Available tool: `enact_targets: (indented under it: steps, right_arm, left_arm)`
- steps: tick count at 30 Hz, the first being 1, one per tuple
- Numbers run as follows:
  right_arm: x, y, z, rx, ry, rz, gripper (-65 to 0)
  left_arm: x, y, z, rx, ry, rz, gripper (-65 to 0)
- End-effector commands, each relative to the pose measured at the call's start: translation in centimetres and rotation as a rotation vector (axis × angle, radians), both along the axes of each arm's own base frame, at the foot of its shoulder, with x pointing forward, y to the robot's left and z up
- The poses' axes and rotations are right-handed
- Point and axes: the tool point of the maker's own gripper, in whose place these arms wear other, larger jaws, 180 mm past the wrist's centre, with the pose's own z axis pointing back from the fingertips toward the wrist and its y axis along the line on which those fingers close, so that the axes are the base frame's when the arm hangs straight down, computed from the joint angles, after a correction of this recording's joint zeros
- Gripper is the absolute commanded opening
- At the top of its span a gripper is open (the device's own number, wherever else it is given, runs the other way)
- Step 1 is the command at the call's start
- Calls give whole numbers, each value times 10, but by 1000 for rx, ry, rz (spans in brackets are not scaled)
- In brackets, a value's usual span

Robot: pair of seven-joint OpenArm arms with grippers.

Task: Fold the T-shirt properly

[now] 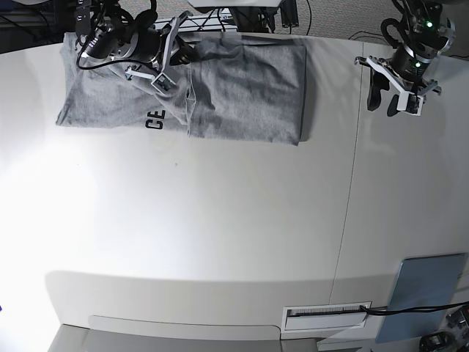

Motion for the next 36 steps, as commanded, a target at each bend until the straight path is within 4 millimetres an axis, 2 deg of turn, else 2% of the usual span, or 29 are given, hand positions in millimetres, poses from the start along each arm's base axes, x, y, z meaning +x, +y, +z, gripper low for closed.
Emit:
enact_targets:
  steps: [1,3,4,6,10,12,14,19,23,28,30,32,34,36]
  right_arm:
    - [3,4,8,27,-33,11,-534]
    - [3,4,8,26,-33,13,-453]
    - [3,4,9,30,-32,13,-436]
    - [2,10,13,73,-27,11,-434]
    - [-7,30,37,190,5,54,-435]
    - [-8,29,46,155,-23,90,-435]
    - [-2,19,52,86,-79,83,-435]
    - [18,-33,60,-48,-175,-69,-435]
    - [32,-94,70,-174,-224,-232,-435]
    - [39,-166,99,-286,-319,-439,-435]
    - [38,-190,112,-321,-346,-498,-433]
    - [32,-213,118,-378,-330,-567,-386]
    - [20,-234,114,-444,-276,-585,-318]
    - [7,-251,101,-467,-196,-605,-304]
  left_arm:
    - [4,-1,10,-4,-40,-7,-393]
    - [4,-1,10,-4,-40,-7,-393]
    - [4,-1,10,-4,-40,-7,-393]
    - [4,-1,10,-4,-40,-7,-393]
    - [4,-1,10,-4,-40,-7,-393]
    - [4,-1,10,-4,-40,-7,-393]
    - [4,-1,10,-4,-40,-7,-393]
    - [4,-1,10,-5,-41,-7,-393]
    - [4,-1,11,-5,-41,-8,-393]
    - [4,-1,11,-5,-41,-8,-393]
    - [4,-2,10,-6,-41,-14,-393]
    - [3,-7,10,-8,-40,-50,-393]
    - [3,-14,12,-30,-48,-79,-394]
    - [3,-16,14,-50,-57,-83,-394]
